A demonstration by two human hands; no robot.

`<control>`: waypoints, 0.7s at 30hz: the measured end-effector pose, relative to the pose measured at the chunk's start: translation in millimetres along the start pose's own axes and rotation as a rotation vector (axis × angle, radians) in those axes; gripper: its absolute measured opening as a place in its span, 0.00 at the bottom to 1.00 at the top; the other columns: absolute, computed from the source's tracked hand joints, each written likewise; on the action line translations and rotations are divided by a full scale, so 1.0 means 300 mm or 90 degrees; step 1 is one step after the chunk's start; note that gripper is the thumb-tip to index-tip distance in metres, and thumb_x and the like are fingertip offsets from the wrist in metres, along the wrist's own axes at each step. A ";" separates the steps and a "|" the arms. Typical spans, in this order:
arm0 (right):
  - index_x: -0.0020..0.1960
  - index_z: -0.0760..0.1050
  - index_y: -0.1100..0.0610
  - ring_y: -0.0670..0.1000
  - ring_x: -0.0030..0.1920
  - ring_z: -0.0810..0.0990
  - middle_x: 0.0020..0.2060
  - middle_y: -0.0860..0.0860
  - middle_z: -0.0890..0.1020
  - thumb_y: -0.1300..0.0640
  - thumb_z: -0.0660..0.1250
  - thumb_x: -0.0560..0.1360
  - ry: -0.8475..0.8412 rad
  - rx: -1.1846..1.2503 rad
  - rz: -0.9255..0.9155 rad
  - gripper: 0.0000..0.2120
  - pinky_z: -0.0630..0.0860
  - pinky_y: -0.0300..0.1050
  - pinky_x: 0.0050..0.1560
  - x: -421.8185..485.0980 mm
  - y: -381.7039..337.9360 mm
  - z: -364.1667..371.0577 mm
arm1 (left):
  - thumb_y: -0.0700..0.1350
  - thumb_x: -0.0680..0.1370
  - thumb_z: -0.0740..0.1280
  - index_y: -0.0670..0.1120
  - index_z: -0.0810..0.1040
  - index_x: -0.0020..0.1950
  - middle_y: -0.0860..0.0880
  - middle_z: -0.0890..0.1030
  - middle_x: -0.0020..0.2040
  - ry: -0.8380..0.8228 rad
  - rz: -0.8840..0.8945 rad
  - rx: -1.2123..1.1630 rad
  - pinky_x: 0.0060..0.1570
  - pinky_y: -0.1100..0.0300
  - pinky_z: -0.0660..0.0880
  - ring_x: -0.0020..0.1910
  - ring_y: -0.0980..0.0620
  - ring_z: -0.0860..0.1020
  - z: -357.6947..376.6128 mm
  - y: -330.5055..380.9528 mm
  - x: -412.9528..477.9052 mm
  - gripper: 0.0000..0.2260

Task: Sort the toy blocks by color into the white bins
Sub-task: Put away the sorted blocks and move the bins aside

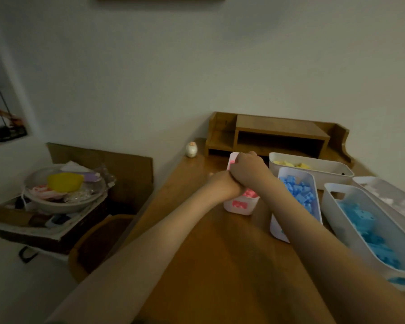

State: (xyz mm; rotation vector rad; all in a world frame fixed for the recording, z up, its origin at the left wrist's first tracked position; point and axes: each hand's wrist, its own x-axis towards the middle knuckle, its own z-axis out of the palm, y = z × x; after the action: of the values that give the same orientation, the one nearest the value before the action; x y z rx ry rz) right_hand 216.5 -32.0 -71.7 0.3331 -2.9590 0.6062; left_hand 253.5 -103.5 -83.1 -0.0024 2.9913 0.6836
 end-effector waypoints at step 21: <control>0.60 0.71 0.61 0.53 0.48 0.73 0.56 0.56 0.75 0.55 0.58 0.79 -0.135 -0.095 -0.141 0.14 0.68 0.44 0.44 0.444 -0.011 0.061 | 0.39 0.78 0.60 0.41 0.65 0.68 0.38 0.69 0.65 0.243 -0.165 -0.058 0.59 0.50 0.69 0.63 0.38 0.69 -0.080 -0.346 0.612 0.19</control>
State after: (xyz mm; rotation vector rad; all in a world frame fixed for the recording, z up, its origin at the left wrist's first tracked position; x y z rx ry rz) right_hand 86.8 -67.8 -68.1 0.7391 -3.0804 0.3406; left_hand 70.4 -204.6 -119.7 -0.5795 3.2169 0.8718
